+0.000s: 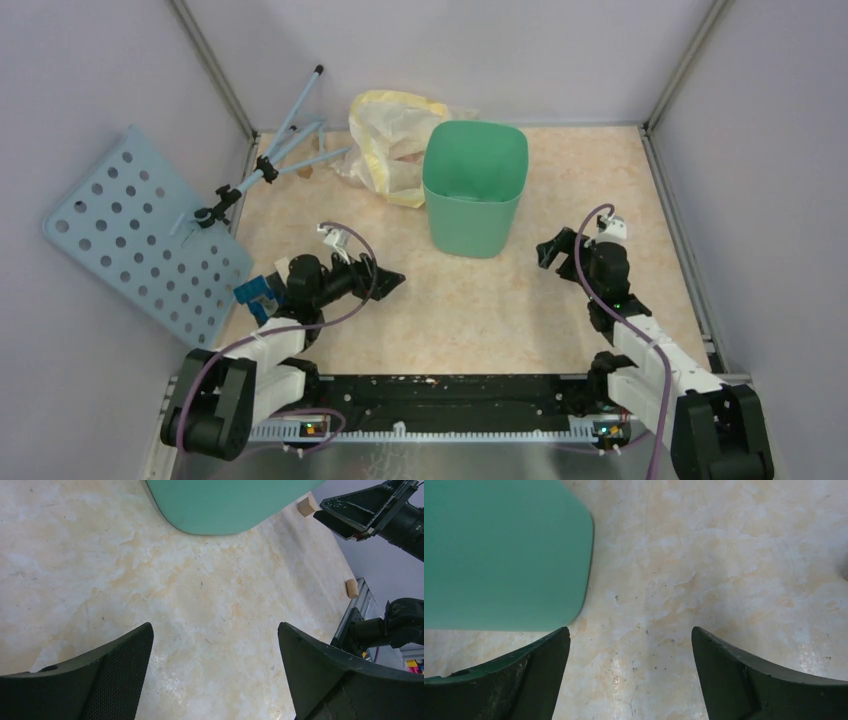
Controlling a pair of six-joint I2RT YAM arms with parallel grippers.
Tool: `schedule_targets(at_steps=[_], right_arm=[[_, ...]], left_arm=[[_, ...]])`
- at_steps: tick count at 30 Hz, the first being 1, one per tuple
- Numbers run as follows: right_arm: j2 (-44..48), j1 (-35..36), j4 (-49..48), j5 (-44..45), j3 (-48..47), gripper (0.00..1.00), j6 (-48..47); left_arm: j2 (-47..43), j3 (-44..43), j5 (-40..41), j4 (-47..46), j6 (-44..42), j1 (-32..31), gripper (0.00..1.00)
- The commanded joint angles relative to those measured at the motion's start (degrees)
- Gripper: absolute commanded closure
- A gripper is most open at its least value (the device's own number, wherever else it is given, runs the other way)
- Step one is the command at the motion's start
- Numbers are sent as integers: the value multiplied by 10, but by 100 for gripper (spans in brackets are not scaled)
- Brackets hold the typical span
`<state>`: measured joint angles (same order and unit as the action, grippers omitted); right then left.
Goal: Put the trash bags into the trash bin
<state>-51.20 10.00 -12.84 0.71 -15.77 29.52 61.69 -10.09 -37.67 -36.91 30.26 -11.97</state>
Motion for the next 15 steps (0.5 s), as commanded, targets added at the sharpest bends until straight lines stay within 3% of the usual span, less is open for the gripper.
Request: schedule_targets(at_steps=[1,7,15], right_arm=[[-3,0,-23,-5,-22,10,-8],[1,-1,-41,-47,-16,10,-15],[3,-1,-42,-51,-15,9,-17]], left_arm=[[-6,-20,5,-17,-6,-3,1],[18,-23,2,-55,18,-11,1],[103,-118,58,-27,70,-13,1]])
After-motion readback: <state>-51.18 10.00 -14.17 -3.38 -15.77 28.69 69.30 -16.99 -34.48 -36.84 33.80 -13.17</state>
